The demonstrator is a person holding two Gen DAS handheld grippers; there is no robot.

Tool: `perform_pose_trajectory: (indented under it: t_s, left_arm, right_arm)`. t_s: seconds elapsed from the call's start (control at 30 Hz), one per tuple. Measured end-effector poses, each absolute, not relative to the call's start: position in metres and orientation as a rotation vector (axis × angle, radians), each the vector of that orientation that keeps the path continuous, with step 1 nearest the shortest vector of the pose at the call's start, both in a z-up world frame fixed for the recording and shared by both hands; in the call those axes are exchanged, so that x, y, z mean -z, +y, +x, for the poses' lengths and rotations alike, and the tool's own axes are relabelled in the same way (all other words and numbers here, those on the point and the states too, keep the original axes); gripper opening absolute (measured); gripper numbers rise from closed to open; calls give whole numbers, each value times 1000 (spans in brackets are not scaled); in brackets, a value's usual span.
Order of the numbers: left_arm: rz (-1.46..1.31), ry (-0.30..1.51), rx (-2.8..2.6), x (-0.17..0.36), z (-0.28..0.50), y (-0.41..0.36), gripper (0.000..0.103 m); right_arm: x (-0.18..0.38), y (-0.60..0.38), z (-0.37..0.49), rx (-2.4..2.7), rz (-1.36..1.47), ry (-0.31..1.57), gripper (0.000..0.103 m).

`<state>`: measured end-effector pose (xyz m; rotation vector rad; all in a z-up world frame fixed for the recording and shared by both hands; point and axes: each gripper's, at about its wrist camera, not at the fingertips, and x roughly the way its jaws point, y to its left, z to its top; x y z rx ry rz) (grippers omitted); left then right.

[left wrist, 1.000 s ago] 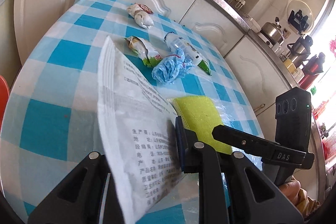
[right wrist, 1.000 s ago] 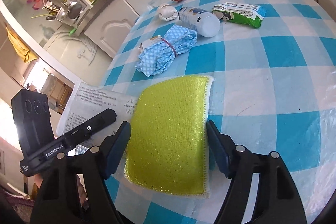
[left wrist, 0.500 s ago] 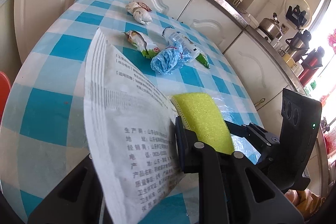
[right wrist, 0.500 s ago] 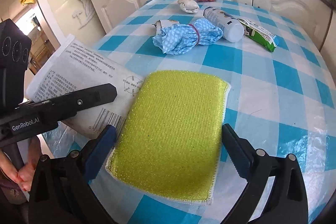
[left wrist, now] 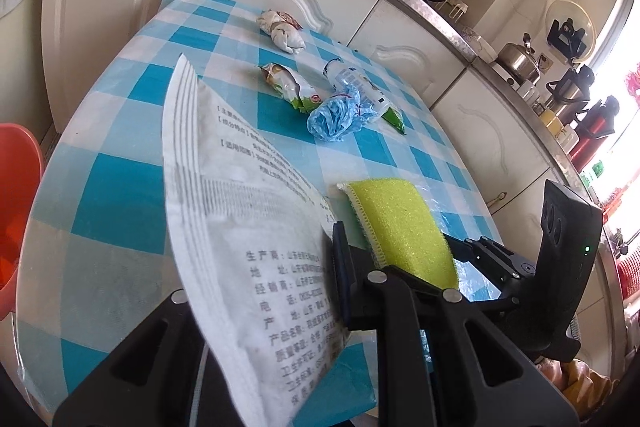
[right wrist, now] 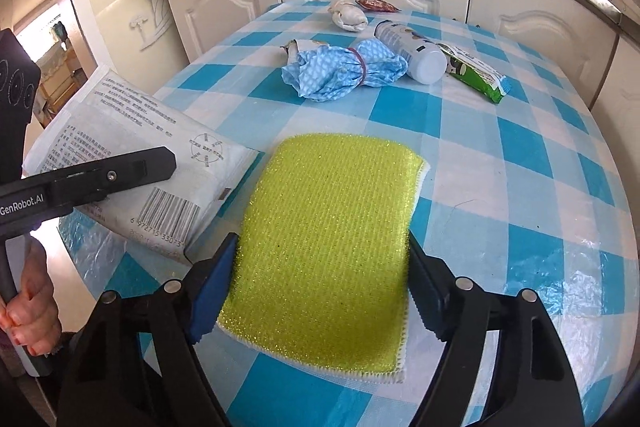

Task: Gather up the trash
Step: 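Grasp the yellow sponge with the right tool while the left tool holds the paper bag, then carry the paper bag and yellow sponge over the orange bucket and open both tools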

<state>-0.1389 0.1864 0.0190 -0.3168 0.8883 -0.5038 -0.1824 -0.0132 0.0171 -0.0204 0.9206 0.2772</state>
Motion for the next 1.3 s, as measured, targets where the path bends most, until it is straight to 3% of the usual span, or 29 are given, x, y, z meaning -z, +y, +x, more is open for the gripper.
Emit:
perform_pose_trajectory:
  t_s: [0.6, 1.0, 1.3]
  left_arm:
    - [-388, 780, 387, -42, -171, 260, 13]
    - [-413, 710, 150, -53, -188, 357, 13]
    - [-441, 764, -46, -30, -162, 435, 14]
  right_arm:
    - [-72, 5, -205, -336, 95, 853, 77]
    - [-84, 110, -181, -582, -11, 871, 77]
    - [-74, 208, -143, -756, -135, 896, 78]
